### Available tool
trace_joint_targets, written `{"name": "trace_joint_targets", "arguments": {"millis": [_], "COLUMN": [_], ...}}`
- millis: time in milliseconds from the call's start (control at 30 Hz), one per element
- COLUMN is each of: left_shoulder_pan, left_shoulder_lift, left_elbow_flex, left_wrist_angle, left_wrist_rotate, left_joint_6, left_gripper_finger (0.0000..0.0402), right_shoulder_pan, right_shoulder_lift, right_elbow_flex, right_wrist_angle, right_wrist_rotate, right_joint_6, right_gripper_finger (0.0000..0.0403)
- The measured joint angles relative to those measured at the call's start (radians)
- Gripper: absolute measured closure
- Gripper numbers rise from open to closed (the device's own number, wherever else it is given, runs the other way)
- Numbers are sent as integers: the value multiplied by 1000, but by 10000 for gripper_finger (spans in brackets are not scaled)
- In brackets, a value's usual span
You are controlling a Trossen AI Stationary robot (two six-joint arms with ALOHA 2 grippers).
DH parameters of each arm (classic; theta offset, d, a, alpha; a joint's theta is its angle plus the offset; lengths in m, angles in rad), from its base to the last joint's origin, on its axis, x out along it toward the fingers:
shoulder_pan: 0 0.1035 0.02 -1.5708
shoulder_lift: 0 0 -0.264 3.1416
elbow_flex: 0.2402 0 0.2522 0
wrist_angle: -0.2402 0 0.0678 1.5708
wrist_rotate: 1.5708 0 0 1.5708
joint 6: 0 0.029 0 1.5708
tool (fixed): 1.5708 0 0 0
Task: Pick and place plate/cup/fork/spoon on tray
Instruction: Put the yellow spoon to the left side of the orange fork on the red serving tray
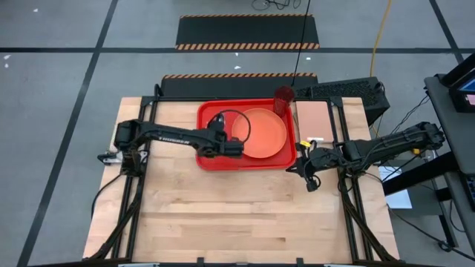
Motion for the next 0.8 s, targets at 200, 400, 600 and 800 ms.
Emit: {"name": "trace_joint_targets", "arguments": {"millis": [200, 400, 600, 800], "left_shoulder_pan": [41, 81, 117, 155], "left_shoulder_lift": [26, 34, 34, 33], "left_elbow_flex": [-31, -99, -172, -235], "left_wrist_angle": [35, 97, 231, 326], "left_wrist_rotate": [3, 16, 43, 88], "left_joint_6": [-14, -49, -3, 27], "left_gripper_finger": [355, 355, 355, 355], "right_shoulder_pan": [-2, -8, -8, -8], "right_shoulder_lift": [0, 0, 0, 0], "right_elbow_flex": [0, 0, 0, 0], "right_wrist_angle": [77, 220, 247, 247], "right_wrist_rotate": [27, 26, 25, 25], "right_joint_6": [-90, -99, -109, -129], "right_gripper_finger": [403, 403, 403, 403]}}
